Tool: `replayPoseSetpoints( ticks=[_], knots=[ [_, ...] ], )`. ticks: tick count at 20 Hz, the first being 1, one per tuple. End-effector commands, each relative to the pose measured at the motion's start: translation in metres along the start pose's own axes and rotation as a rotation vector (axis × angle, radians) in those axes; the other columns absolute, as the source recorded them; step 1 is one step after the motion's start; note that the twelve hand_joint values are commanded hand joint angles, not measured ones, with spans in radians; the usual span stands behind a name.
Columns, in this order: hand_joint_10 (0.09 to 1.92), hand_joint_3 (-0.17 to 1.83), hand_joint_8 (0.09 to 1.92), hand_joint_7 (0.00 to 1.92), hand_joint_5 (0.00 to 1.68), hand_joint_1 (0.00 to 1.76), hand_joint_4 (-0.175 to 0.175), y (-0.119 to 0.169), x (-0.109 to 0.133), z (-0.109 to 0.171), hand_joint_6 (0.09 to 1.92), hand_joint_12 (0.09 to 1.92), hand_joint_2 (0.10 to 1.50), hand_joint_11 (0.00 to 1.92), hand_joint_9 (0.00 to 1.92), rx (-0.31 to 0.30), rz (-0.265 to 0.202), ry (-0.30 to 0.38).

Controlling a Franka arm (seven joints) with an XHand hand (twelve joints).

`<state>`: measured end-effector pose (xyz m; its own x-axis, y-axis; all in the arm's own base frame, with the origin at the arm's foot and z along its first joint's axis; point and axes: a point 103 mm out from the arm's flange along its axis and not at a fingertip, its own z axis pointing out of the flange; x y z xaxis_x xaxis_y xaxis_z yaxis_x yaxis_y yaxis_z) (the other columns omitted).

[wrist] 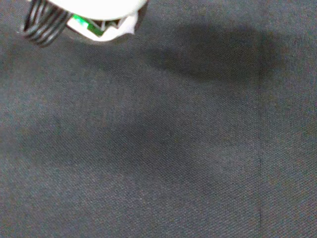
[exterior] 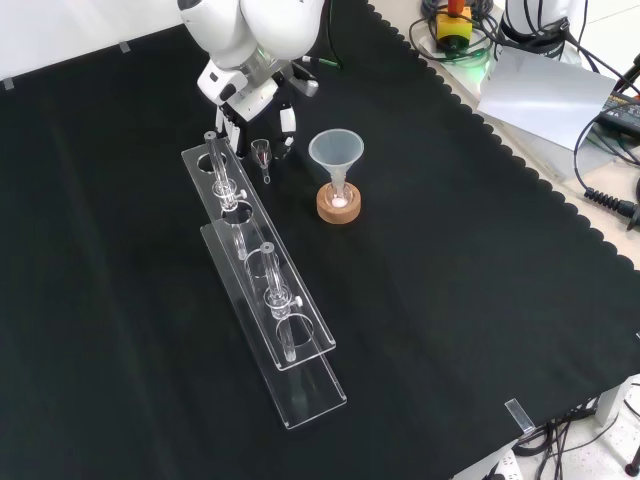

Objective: Put the weighing funnel back on the table.

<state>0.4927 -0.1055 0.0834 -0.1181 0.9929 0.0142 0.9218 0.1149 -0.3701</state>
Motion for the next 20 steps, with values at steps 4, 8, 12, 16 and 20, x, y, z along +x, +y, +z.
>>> replayPoseSetpoints(
  ticks=[4, 8, 12, 16, 20],
  knots=[
    [0.34, 0.74, 0.68, 1.02, 1.14, 1.09, 0.175, 0.017, 0.013, 0.008, 0.95, 1.10, 0.68, 0.81, 1.12, -0.016, -0.012, 0.004],
    [0.34, 0.74, 0.68, 1.02, 1.14, 1.09, 0.175, 0.021, 0.013, 0.009, 0.95, 1.10, 0.68, 0.81, 1.12, -0.021, -0.013, -0.002],
    [0.34, 0.74, 0.68, 1.02, 1.13, 1.09, 0.175, 0.021, 0.001, 0.009, 0.95, 1.10, 0.68, 0.81, 1.11, -0.023, -0.016, 0.013],
    [0.35, 0.74, 0.68, 1.01, 1.13, 1.09, 0.175, 0.024, 0.009, 0.017, 0.96, 1.10, 0.68, 0.81, 1.11, -0.027, -0.014, 0.010],
    [0.35, 0.74, 0.69, 1.01, 1.13, 1.08, 0.175, 0.026, 0.015, 0.018, 0.96, 1.11, 0.68, 0.81, 1.11, -0.040, -0.023, -0.005]
  ],
)
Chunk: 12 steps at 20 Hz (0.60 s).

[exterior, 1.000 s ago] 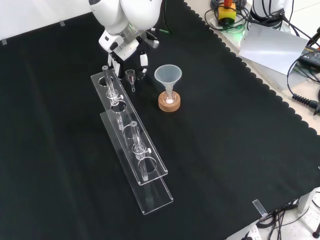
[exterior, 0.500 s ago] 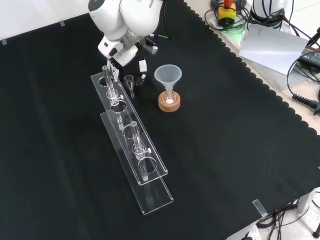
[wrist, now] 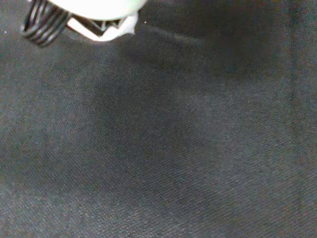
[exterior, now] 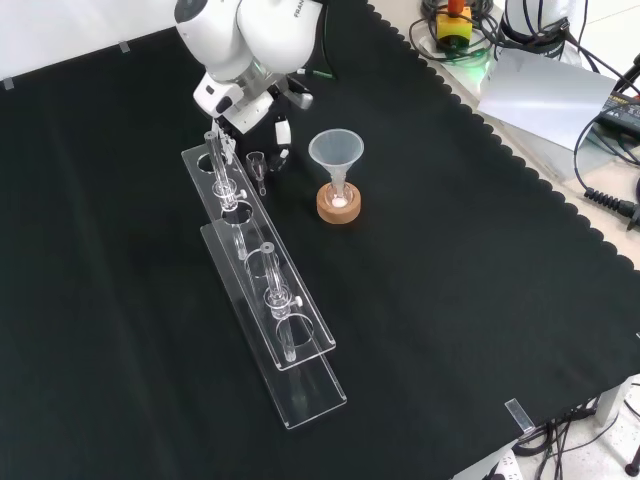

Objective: Put the weighing funnel back on the table.

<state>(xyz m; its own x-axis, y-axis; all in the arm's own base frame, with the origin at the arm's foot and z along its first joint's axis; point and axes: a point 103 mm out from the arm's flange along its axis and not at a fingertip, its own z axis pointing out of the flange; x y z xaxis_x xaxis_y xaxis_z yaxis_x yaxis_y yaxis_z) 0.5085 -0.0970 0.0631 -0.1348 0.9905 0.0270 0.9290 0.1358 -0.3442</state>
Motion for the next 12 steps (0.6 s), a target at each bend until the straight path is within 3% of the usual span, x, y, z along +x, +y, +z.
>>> replayPoseSetpoints(
  ticks=[1, 12],
  knots=[
    [0.35, 0.74, 0.69, 1.01, 1.13, 1.08, 0.175, 0.0031, 0.0101, 0.0035, 0.96, 1.11, 0.68, 0.81, 1.11, -0.015, -0.005, -0.017],
    [0.36, 0.72, 0.70, 0.99, 1.14, 1.09, 0.175, 0.0038, 0.0154, 0.0114, 0.94, 1.11, 0.69, 0.80, 1.10, 0.005, -0.024, -0.061]
  ],
)
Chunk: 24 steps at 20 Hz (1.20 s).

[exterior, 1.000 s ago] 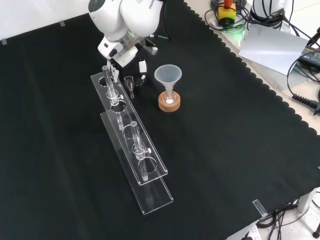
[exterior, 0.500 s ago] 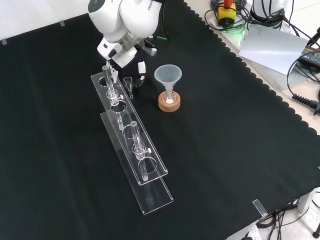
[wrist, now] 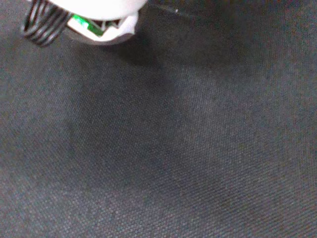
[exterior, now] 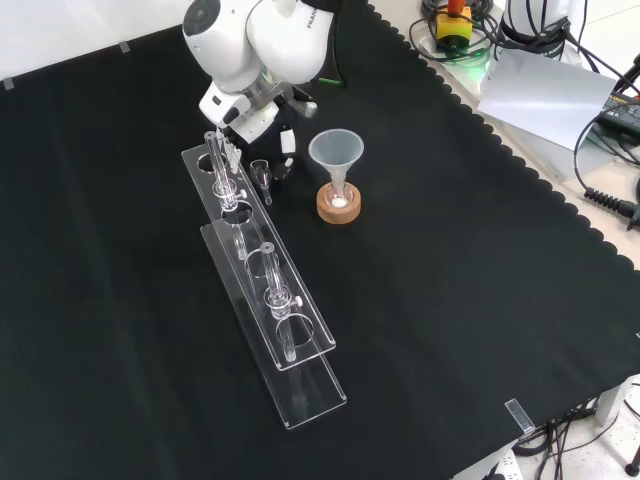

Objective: Put the weighing funnel back on the table.

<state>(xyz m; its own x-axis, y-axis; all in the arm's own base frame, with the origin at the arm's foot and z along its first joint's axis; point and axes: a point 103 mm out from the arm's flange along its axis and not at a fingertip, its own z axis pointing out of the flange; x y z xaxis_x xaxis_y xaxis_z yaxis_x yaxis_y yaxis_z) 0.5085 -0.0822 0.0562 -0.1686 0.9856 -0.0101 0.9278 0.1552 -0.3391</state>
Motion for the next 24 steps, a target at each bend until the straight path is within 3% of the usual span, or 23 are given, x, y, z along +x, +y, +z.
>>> replayPoseSetpoints(
  ticks=[1, 5, 7, 8, 10, 15, 19, 24],
  knots=[
    [0.36, 0.68, 0.71, 0.97, 1.13, 1.08, 0.175, -0.001, 0.000, 0.006, 0.93, 1.12, 0.71, 0.79, 1.09, 0.008, -0.005, -0.014],
    [0.43, 0.33, 0.79, 0.82, 1.05, 1.05, 0.175, -0.002, -0.008, 0.006, 0.93, 1.16, 0.91, 0.73, 1.02, 0.003, -0.009, 0.000],
    [0.49, 0.28, 0.80, 0.69, 0.92, 0.97, 0.036, -0.003, -0.008, 0.005, 0.86, 1.19, 0.91, 0.67, 0.95, -0.004, -0.006, -0.015],
    [0.52, 0.33, 0.79, 0.62, 0.82, 0.94, -0.003, -0.004, -0.005, 0.005, 0.83, 1.22, 0.87, 0.62, 0.89, -0.005, -0.004, -0.019],
    [0.58, 0.46, 0.77, 0.50, 0.66, 0.91, -0.035, -0.007, 0.000, 0.003, 0.78, 1.27, 0.78, 0.51, 0.79, -0.004, -0.005, -0.026],
    [0.65, 0.57, 0.74, 0.27, 0.38, 0.86, -0.056, -0.014, 0.002, -0.003, 0.50, 1.36, 0.68, 0.28, 0.56, 0.007, -0.007, -0.046],
    [0.68, 0.56, 0.72, 0.17, 0.34, 0.83, -0.061, -0.021, 0.003, -0.006, 0.31, 1.39, 0.66, 0.20, 0.43, 0.005, -0.007, -0.046],
    [0.69, 0.53, 0.71, 0.12, 0.31, 0.79, -0.065, -0.038, 0.003, -0.020, 0.20, 1.40, 0.66, 0.14, 0.37, -0.028, 0.003, -0.048]
  ],
)
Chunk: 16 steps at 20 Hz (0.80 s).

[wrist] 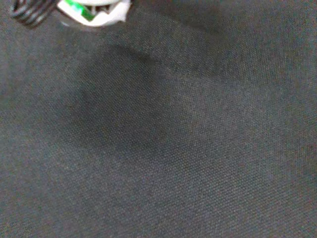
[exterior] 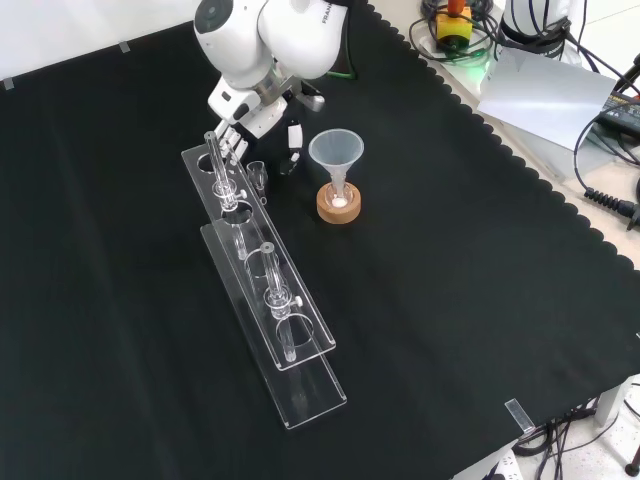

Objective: Put the weighing funnel back on the table.

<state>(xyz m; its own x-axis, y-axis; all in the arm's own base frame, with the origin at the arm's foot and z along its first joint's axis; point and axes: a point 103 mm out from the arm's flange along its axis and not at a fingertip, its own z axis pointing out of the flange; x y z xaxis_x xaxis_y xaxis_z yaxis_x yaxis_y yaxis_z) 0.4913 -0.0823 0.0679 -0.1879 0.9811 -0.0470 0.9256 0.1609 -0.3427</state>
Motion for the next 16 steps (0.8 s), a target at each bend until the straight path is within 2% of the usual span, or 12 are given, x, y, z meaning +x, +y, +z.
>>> replayPoseSetpoints(
  ticks=[1, 13, 16],
  knots=[
    [0.69, 0.53, 0.71, 0.12, 0.31, 0.78, -0.065, -0.022, 0.000, -0.020, 0.19, 1.40, 0.66, 0.13, 0.37, -0.038, 0.014, -0.001],
    [0.70, 0.51, 0.72, 0.13, 0.34, 0.78, -0.065, -0.079, 0.012, -0.080, 0.13, 1.41, 0.66, 0.11, 0.35, -0.103, 0.050, -0.036],
    [0.70, 0.51, 0.72, 0.14, 0.34, 0.78, -0.065, -0.093, 0.016, -0.093, 0.12, 1.41, 0.66, 0.11, 0.35, -0.098, 0.058, -0.049]
  ],
)
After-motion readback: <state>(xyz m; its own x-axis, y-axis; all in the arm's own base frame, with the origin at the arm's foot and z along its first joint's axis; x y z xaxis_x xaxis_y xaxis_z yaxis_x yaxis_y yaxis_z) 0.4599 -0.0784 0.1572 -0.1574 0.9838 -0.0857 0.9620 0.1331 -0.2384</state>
